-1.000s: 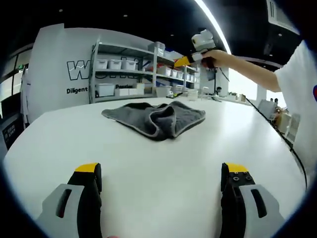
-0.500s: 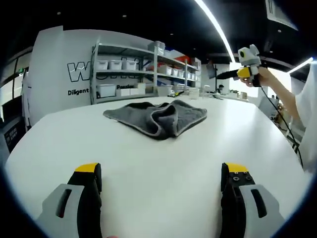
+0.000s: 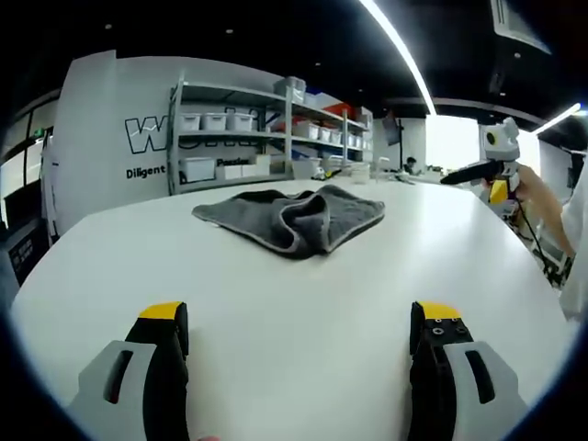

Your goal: Open the folded towel by lifting each exposed corner and separating the folded layers until the towel lies flat within the target outline without major curled edges

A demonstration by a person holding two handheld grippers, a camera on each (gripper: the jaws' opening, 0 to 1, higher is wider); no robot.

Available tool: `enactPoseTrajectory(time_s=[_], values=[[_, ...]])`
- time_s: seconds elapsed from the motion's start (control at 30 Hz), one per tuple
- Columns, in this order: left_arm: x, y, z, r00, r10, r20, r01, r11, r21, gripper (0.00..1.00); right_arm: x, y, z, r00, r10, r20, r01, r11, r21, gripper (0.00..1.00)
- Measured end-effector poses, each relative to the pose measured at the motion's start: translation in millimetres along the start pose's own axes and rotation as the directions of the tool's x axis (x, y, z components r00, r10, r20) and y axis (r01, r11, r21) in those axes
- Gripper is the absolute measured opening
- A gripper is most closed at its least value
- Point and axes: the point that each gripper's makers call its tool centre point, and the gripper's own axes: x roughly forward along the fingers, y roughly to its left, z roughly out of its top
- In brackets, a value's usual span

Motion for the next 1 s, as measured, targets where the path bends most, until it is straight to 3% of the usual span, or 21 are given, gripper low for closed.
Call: enactPoseTrajectory(time_s=[0.13, 0.27, 0.43, 0.53, 0.67, 0.83, 1.0], values=[[0, 0.0, -0.3, 1.000, 0.001, 0.000, -0.001, 1.000, -0.002, 0.99, -2, 4, -0.7, 1.000, 0.010, -0.013, -0.010, 1.000, -0.017, 0.99], [-1, 0.2, -0.6, 1.000, 0.001, 0.001, -0.001, 1.000, -0.008, 0.99, -2, -7, 10.7, 1.000, -0.018, -0.020, 0.016, 0.998, -0.059, 0.99], [-1, -0.7, -0.4, 1.000, -0.004, 0.004, 0.004, 1.000, -0.013, 0.99, 1, -25, 41.4, 0.999, -0.039, 0.004, 0.039, 0.995, -0.094, 0.98], [-1, -0.9, -1.0, 1.000, -0.005, 0.002, 0.005, 1.000, -0.014, 0.99, 4, -41, 59.6, 0.998, -0.067, 0.016, 0.068, 0.994, -0.087, 0.92], [-2, -0.4, 0.0, 1.000, -0.007, 0.010, 0.007, 1.000, -0.028, 0.99, 12, -67, 85.9, 0.991, -0.132, 0.013, 0.132, 0.974, -0.185, 0.90], [-2, -1.3, 0.0, 1.000, -0.009, 0.010, 0.010, 1.000, -0.028, 0.99, 39, -103, 120.5, 0.981, -0.194, -0.004, 0.183, 0.933, -0.311, 0.87], [-2, -1.4, 0.6, 1.000, -0.011, 0.013, 0.011, 0.999, -0.034, 0.99, 73, -127, 142.0, 0.981, -0.192, -0.030, 0.172, 0.929, -0.328, 0.86]])
